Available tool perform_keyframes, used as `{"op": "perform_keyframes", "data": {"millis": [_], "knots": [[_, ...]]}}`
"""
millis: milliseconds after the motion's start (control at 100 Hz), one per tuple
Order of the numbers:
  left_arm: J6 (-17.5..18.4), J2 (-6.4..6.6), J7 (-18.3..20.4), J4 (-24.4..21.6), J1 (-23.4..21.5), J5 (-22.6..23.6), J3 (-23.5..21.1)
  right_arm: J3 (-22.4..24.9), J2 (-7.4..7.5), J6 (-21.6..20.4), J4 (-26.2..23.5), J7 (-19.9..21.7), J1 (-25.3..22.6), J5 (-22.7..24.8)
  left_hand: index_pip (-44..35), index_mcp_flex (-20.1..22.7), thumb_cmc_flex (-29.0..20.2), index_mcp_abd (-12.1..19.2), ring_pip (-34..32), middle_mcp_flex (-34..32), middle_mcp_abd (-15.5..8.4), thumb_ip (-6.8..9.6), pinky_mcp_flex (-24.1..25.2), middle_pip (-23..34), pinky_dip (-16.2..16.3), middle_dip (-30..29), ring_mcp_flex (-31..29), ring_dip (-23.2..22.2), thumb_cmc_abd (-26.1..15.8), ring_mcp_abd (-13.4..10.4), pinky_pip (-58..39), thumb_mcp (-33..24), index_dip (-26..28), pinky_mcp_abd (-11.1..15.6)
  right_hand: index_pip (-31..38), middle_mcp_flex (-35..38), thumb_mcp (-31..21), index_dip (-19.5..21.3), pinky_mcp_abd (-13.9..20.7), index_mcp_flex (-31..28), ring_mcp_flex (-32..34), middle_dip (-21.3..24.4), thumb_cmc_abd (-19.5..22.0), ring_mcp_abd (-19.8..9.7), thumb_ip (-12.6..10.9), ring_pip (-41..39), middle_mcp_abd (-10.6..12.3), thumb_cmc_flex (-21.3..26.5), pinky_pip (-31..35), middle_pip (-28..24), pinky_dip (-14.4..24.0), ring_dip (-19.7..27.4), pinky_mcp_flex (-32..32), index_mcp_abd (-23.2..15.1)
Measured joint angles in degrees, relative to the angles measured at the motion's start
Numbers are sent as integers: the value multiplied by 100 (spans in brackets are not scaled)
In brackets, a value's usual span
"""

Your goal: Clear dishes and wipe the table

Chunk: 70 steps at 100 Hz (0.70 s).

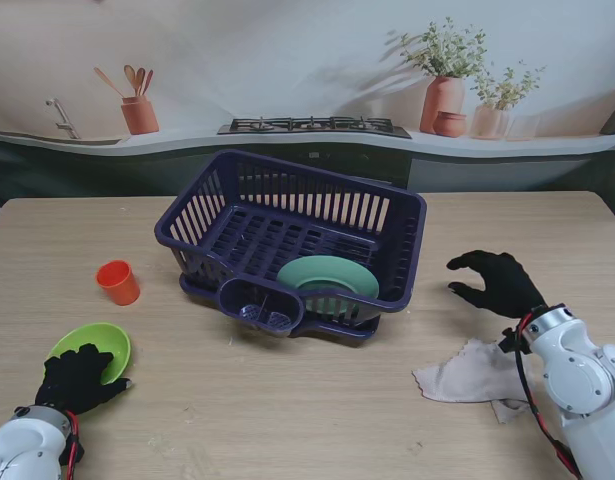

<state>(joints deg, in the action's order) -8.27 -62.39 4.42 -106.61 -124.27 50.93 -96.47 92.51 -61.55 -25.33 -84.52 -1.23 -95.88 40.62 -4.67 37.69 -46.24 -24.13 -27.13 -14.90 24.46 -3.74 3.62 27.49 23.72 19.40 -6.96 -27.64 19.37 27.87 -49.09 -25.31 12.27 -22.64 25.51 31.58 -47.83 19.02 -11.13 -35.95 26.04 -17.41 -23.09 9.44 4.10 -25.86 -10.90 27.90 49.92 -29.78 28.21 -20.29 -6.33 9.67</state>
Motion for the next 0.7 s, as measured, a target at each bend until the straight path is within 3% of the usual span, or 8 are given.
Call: {"op": "perform_keyframes", "data": {"millis": [210,400,540,550,590,660,680,700], "knots": [[-156,4,33,-14,16,-53,79,26,-1,-49,6,-19,2,-6,-95,203,-550,-70,-399,-335,91,-5,-364,175,261,74,-421,-3,63,241,-419,-403,5,-323,-2,0,0,0,0,0,0,0,0,0,0,0,0,-1,-1,0,4,0,7,0],[-189,3,-6,-18,47,-36,123,40,-2,-68,8,-20,2,-13,-77,621,-1346,-294,-850,-1148,308,-14,-1082,287,685,150,-1157,-3,74,499,-937,-539,77,-786,-11,0,0,0,0,0,0,0,0,0,0,-1,0,-1,-1,0,5,0,7,0],[-113,3,-118,36,97,220,147,50,-2,-85,9,-22,2,-13,-249,903,-1765,-322,-1194,-1714,380,-33,-1699,399,989,239,-1783,-89,177,582,-1191,-543,251,-960,-11,0,0,0,1,0,0,0,0,-1,0,-1,0,-1,-2,0,5,0,8,0],[-100,3,-127,42,100,243,147,51,-2,-86,9,-23,2,-13,-293,903,-1765,-322,-1230,-1750,380,-133,-1742,397,999,267,-1824,-105,217,585,-1198,-588,279,-968,-11,0,1,0,1,0,0,0,0,-1,0,-1,0,-1,-2,0,6,0,8,0],[-34,3,-168,65,113,297,147,53,-2,-90,10,-26,2,-13,-380,985,-1765,-357,-1319,-1955,380,-263,-1921,401,1106,392,-2027,-155,305,589,-1256,-851,302,-987,-11,0,1,0,1,0,0,0,0,-1,0,-1,0,-1,-2,0,6,0,8,1],[98,3,-273,105,134,311,145,56,-2,-92,11,-31,2,-13,-475,1184,-1766,-401,-1475,-2316,383,-281,-2207,382,1197,591,-2323,-233,453,592,-1351,-1155,358,-1045,-12,0,1,-1,1,0,0,0,0,-1,0,-1,0,-1,-3,0,6,0,8,1],[128,3,-307,116,139,315,145,56,-2,-92,11,-33,2,-13,-532,1188,-1765,-404,-1519,-2397,385,-397,-2261,370,1212,624,-2375,-268,459,594,-1395,-1235,393,-1049,-12,0,1,-1,1,0,0,0,0,-1,0,-1,0,-1,-3,0,6,0,8,1],[156,3,-339,125,143,323,144,57,-2,-93,11,-34,2,-13,-621,1197,-1765,-405,-1563,-2484,403,-397,-2348,365,1217,668,-2489,-299,509,601,-1403,-1261,437,-1068,-12,0,1,-1,1,0,0,0,0,-1,0,-1,0,-1,-4,0,6,0,8,1]]}}
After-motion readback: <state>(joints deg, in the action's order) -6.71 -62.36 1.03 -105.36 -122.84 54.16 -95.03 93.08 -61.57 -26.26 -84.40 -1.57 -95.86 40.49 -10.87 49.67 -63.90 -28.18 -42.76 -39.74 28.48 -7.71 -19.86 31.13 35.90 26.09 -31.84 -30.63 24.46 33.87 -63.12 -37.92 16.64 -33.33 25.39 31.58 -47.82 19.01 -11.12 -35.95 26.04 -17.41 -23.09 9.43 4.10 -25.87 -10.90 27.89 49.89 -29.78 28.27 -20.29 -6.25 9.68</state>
